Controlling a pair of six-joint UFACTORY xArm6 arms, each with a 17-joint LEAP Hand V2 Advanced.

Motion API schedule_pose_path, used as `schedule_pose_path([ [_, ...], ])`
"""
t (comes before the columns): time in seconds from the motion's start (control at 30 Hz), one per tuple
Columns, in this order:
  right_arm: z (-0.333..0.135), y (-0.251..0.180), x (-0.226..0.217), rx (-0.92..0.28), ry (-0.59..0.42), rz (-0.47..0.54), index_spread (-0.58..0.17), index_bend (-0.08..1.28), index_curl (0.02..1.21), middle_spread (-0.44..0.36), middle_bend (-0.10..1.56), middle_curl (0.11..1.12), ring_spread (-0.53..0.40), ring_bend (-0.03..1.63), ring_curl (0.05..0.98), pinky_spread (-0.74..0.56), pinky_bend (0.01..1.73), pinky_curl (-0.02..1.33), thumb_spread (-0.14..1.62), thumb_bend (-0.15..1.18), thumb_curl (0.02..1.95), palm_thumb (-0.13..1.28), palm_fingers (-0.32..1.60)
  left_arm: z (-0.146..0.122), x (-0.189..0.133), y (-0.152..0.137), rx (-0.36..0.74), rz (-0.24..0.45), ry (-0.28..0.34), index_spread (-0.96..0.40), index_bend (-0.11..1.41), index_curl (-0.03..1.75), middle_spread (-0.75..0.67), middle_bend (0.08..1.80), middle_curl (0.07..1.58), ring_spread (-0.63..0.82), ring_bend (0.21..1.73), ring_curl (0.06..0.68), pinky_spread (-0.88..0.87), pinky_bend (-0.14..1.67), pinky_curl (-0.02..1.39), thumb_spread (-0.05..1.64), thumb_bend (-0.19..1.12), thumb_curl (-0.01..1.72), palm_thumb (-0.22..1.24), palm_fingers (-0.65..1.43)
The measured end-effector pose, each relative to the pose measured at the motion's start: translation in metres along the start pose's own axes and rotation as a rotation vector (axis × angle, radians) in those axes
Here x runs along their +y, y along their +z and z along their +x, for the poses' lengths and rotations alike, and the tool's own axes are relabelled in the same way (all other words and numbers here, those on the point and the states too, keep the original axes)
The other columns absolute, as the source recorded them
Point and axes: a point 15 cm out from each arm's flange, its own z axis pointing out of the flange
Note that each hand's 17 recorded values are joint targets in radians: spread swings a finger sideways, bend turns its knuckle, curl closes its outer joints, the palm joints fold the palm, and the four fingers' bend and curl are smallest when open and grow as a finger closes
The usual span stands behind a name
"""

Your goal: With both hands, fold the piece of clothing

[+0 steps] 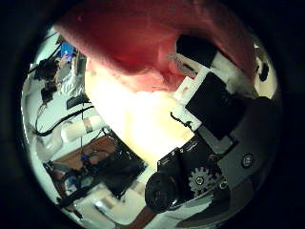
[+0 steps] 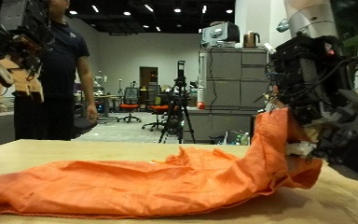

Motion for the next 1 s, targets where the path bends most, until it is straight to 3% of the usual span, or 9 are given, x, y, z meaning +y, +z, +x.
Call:
schedule_pose_path([
  [0.3,0.017,-0.031,0.048,-0.004,0.061,-0.030,-0.287,1.03,0.89,-0.155,1.25,0.84,-0.227,1.35,0.688,-0.32,1.18,0.79,1.12,0.04,0.61,1.14,1.08,-0.006,0.004,-0.001,0.000,0.006,-0.005,0.14,0.14,0.24,0.39,0.18,0.26,0.59,0.42,0.238,0.53,0.37,0.32,1.28,-0.01,0.31,0.46,-0.05],
  [0.5,0.012,-0.091,0.042,0.040,0.047,0.035,-0.285,1.02,0.91,-0.158,1.25,0.85,-0.227,1.35,0.694,-0.31,1.18,0.80,1.13,0.02,0.65,1.14,1.08,-0.023,0.014,0.004,0.016,0.008,-0.030,0.14,0.14,0.24,0.39,0.18,0.26,0.59,0.42,0.237,0.53,0.37,0.32,1.28,-0.01,0.31,0.46,-0.05],
  [0.8,-0.096,-0.170,-0.020,0.116,-0.148,0.132,-0.286,1.01,0.93,-0.163,1.24,0.86,-0.228,1.35,0.700,-0.31,1.17,0.82,1.13,0.00,0.69,1.15,1.08,-0.061,0.033,0.019,0.060,0.019,-0.083,0.14,0.14,0.24,0.39,0.18,0.27,0.59,0.42,0.236,0.53,0.37,0.31,1.28,-0.01,0.31,0.46,-0.05],
  [1.0,-0.189,-0.162,-0.087,0.133,-0.325,0.104,-0.286,1.01,0.94,-0.165,1.23,0.87,-0.224,1.35,0.703,-0.31,1.17,0.83,1.14,0.00,0.71,1.15,1.08,-0.078,0.038,0.028,0.079,0.044,-0.097,0.14,0.14,0.24,0.38,0.19,0.27,0.58,0.43,0.237,0.53,0.37,0.31,1.28,-0.01,0.31,0.47,-0.04],
])
